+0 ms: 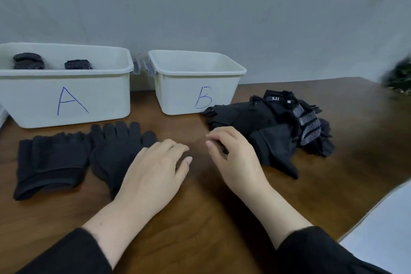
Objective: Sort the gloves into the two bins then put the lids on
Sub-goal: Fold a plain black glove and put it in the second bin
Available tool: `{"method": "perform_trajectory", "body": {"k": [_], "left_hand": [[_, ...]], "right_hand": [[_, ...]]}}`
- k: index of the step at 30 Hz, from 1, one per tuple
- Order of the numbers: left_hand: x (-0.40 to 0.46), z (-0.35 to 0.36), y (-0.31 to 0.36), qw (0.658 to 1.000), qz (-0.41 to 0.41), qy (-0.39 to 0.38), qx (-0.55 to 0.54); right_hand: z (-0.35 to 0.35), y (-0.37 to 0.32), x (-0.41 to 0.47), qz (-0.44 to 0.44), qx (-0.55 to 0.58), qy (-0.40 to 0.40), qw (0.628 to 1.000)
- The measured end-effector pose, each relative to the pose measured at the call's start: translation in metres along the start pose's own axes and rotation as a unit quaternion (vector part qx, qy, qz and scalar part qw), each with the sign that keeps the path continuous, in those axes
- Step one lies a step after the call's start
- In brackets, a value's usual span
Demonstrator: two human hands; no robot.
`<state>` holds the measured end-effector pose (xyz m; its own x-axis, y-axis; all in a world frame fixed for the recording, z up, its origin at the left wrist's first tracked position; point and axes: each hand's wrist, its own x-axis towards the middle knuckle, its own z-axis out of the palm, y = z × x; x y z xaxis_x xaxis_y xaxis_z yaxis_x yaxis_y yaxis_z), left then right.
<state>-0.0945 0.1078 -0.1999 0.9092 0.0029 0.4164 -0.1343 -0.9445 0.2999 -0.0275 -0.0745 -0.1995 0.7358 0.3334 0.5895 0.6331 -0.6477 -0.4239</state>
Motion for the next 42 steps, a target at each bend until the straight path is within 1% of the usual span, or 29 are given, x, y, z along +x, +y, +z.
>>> {"method": "perform_trajectory", "body": {"k": [2, 3, 5, 7, 10, 12, 14, 16, 18, 20, 21, 23, 25, 27, 28, 31, 32, 34, 36, 37, 38, 40, 42], "left_hand": [[0.007, 0.007, 0.01, 1.0, 0.01, -0.009, -0.023], [0.01, 0.01, 0.013, 0.999, 0.014, -0.017, -0.032], [0.014, 0.014, 0.015, 0.998, 0.021, -0.029, -0.048], [0.014, 0.012, 0.014, 0.998, 0.023, -0.033, -0.058], [0.011, 0.008, 0.011, 0.997, 0.029, -0.037, -0.059], [0.01, 0.005, 0.009, 0.997, 0.026, -0.035, -0.063], [0.01, 0.004, 0.009, 0.997, 0.023, -0.03, -0.069], [0.009, 0.003, 0.009, 0.997, 0.029, -0.024, -0.071], [0.009, 0.003, 0.009, 0.997, 0.037, -0.011, -0.073], [0.009, 0.004, 0.009, 0.996, 0.037, 0.006, -0.085], [0.009, 0.003, 0.01, 0.994, 0.035, 0.015, -0.1], [0.008, -0.001, 0.012, 0.984, 0.026, 0.043, -0.168], [0.007, -0.008, 0.015, 0.958, 0.023, 0.078, -0.273], [0.003, -0.012, 0.016, 0.932, 0.042, 0.09, -0.348], [0.001, -0.013, 0.016, 0.922, 0.046, 0.075, -0.378], [-0.002, -0.013, 0.02, 0.884, 0.003, 0.011, -0.467], [-0.001, -0.011, 0.02, 0.874, -0.016, 0.014, -0.486], [0.0, -0.01, 0.018, 0.866, -0.048, 0.043, -0.495], [0.002, -0.011, 0.013, 0.872, -0.065, 0.073, -0.479], [0.002, -0.01, 0.009, 0.878, -0.072, 0.088, -0.465], [0.003, -0.01, 0.005, 0.884, -0.079, 0.103, -0.449], [0.003, -0.01, -0.003, 0.897, -0.085, 0.122, -0.416], [0.001, -0.013, -0.007, 0.914, -0.078, 0.133, -0.375]], "right_hand": [[-0.02, 0.022, 0.001, 0.005, -0.08, 0.02, 0.997], [-0.029, 0.032, 0.001, 0.028, -0.124, 0.02, 0.992], [-0.044, 0.049, 0.0, 0.111, -0.209, -0.007, 0.972], [-0.052, 0.061, -0.005, 0.175, -0.25, -0.04, 0.952], [-0.055, 0.074, -0.009, 0.198, -0.214, -0.052, 0.955], [-0.06, 0.074, -0.007, 0.203, -0.198, -0.043, 0.958], [-0.068, 0.069, -0.001, 0.203, -0.185, -0.009, 0.961], [-0.084, 0.056, 0.008, 0.19, -0.165, 0.053, 0.966], [-0.106, 0.036, 0.021, 0.183, -0.087, 0.113, 0.973], [-0.128, 0.017, 0.037, 0.2, 0.034, 0.139, 0.969], [-0.135, 0.008, 0.044, 0.215, 0.095, 0.122, 0.964], [-0.142, -0.008, 0.055, 0.245, 0.226, 0.032, 0.942], [-0.14, -0.018, 0.06, 0.256, 0.327, -0.064, 0.907], [-0.132, -0.028, 0.061, 0.252, 0.361, -0.143, 0.886], [-0.126, -0.033, 0.061, 0.247, 0.366, -0.171, 0.881], [-0.109, -0.044, 0.06, 0.236, 0.365, -0.214, 0.875], [-0.105, -0.048, 0.061, 0.233, 0.363, -0.224, 0.874], [-0.098, -0.052, 0.063, 0.225, 0.355, -0.246, 0.873], [-0.095, -0.056, 0.066, 0.214, 0.339, -0.261, 0.878], [-0.095, -0.057, 0.068, 0.205, 0.317, -0.263, 0.888], [-0.093, -0.058, 0.071, 0.189, 0.279, -0.26, 0.905], [-0.09, -0.059, 0.076, 0.153, 0.173, -0.229, 0.946], [-0.084, -0.059, 0.082, 0.125, 0.098, -0.179, 0.971]]}}
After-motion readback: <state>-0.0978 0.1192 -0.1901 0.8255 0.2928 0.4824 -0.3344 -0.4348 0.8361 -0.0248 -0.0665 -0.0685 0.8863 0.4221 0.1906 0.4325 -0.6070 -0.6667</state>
